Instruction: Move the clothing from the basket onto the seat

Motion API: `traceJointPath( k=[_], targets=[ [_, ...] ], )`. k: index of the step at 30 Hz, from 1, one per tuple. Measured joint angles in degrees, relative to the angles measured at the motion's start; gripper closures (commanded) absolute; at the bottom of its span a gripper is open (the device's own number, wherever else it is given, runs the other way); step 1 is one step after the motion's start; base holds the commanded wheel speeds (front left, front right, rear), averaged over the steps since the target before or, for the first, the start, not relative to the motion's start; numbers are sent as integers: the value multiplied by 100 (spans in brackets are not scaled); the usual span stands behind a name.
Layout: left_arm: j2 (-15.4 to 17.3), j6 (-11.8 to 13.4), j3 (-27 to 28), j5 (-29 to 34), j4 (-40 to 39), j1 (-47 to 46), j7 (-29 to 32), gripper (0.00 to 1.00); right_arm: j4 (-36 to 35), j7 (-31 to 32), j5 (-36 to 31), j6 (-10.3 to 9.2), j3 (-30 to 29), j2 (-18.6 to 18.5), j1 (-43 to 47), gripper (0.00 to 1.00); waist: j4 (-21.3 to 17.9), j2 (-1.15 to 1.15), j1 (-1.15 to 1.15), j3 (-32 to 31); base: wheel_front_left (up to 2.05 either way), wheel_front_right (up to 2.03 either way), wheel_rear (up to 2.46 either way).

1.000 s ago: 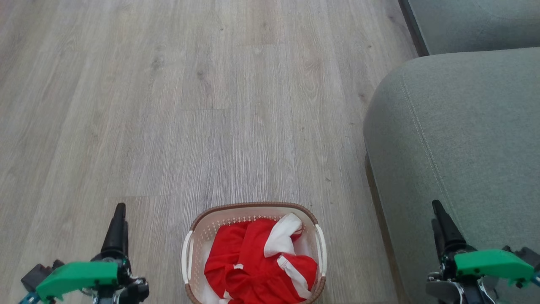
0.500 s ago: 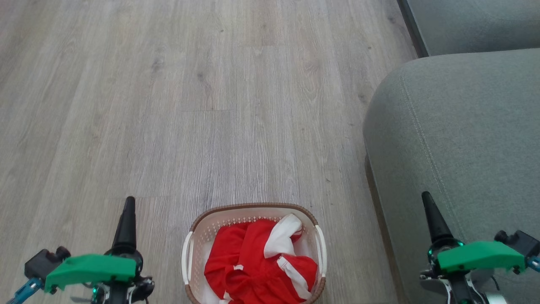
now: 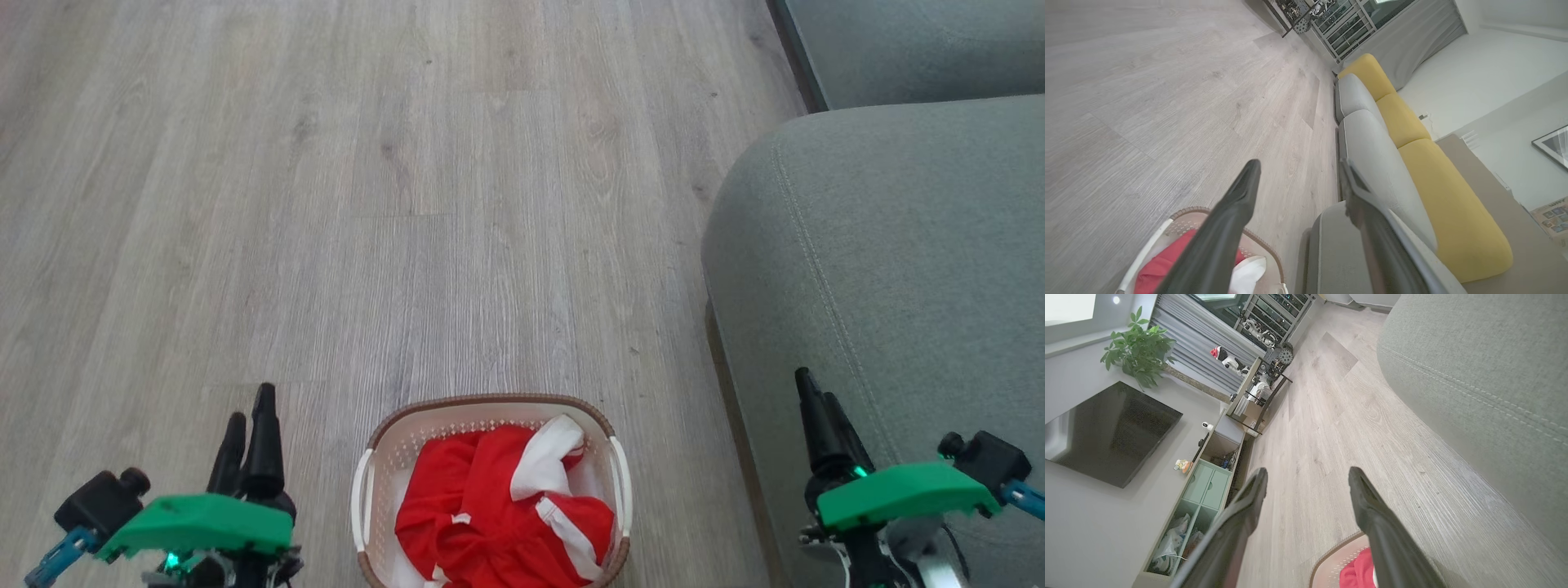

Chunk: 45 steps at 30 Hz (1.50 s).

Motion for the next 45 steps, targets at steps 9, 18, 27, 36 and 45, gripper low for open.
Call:
traceJointPath(
  k=[9,18,27,36,45],
  targets=[
    [18,115,-80,859,-121,137,-192,0,-15,-174,-757,0,160,-1,0,0,-2,0,0,-4,0,0,0],
    [51,223,-210,1525,-170,207,-345,0,-15,-303,-1379,0,278,-1,-1,0,3,0,0,-5,0,0,0],
    [75,318,-274,2129,-201,350,-469,0,-15,-479,-1984,0,405,-2,-1,0,7,0,0,-5,0,0,0],
    [81,369,-354,2755,-264,433,-623,0,-67,-610,-2592,0,509,-3,-2,0,10,0,0,-11,0,0,0],
    [85,415,-382,3260,-316,463,-754,0,-89,-756,-3133,0,606,-4,-2,0,9,0,0,-29,0,0,0]
  ],
)
